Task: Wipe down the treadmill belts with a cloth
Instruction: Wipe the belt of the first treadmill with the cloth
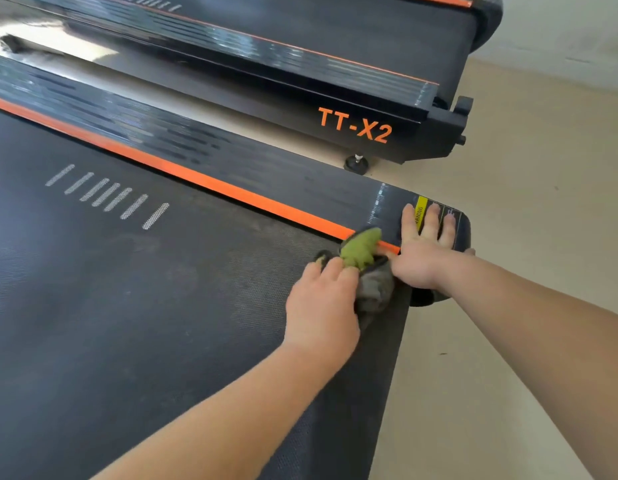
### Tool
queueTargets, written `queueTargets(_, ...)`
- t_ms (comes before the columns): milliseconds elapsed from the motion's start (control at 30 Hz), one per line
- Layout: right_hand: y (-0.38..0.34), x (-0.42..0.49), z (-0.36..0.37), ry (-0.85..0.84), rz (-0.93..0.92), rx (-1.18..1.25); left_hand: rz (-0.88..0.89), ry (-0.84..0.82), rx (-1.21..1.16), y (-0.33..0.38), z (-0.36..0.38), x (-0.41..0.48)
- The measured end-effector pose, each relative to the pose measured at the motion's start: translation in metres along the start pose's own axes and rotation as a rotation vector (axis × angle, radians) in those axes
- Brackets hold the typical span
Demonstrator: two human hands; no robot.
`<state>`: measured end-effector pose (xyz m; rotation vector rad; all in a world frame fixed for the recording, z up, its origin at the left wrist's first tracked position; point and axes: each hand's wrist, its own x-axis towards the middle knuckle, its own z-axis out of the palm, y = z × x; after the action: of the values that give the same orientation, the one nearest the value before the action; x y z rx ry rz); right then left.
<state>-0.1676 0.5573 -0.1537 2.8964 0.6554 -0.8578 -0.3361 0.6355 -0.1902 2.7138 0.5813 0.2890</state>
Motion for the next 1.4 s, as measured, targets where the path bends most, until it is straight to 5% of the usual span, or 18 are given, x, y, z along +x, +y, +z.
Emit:
queueTargets(67, 0.0, 0.0, -0.002, -0.015, -0.007, 0.03, 0.301, -0.114, -0.068, -0.005, -0.001, -0.015)
queueTargets(133, 0.001, -0.001, -0.001, -0.016, -0.012, 0.033, 0.357, -0.168, -0.001, -0.042, -0.018, 0.005)
queueTargets(267, 0.002, -0.001, -0.001, -0.015, -0.011, -0.014, -0.227, 0.035, 0.135, -0.113, -0.042, 0.038)
queueTargets(367, 0.002, -0.001, -0.003, -0.02, -0.013, -0.033, -0.323, 0.051, 0.151, -0.07, -0.028, 0.013)
queueTargets(467, 0.002, -0.003, -0.004, -0.022, -0.017, -0.031, 0.097, -0.044, 0.009, -0.012, -0.012, -0.041)
queueTargets(567, 0.002, -0.004, -0.003, -0.007, -0.023, -0.02, 0.422, -0.09, 0.083, -0.037, -0.026, -0.051)
queueTargets(600, 0.002, -0.004, -0.002, 0.004, -0.02, -0.018, 0.349, -0.061, 0.119, -0.056, -0.032, -0.042)
queueTargets(700, -0.001, -0.003, 0.004, 0.036, -0.011, -0.001, -0.262, 0.039, 0.229, -0.1, -0.046, -0.013)
queueTargets(767, 0.0, -0.002, 0.006, 0.057, -0.01, 0.005, -0.422, 0.037, 0.214, -0.08, -0.042, -0.014)
queueTargets(833, 0.0, -0.002, 0.004, 0.055, -0.01, -0.001, -0.293, -0.017, 0.196, -0.036, -0.031, -0.034)
queueTargets(900, 0.001, -0.002, 0.003, 0.049, -0.011, 0.002, 0.059, -0.064, 0.125, -0.001, -0.02, -0.072)
queueTargets(1000, 0.004, 0.0, 0.006, 0.078, -0.006, 0.002, 0.323, -0.074, 0.149, -0.021, -0.028, -0.098)
queueTargets(1167, 0.006, -0.005, 0.014, 0.178, -0.026, 0.079, -0.054, -0.031, 0.183, -0.075, -0.036, -0.101)
queueTargets(1400, -0.002, -0.1, 0.073, 0.551, -0.181, 0.611, -0.183, -0.172, 0.181, -0.052, -0.05, -0.096)
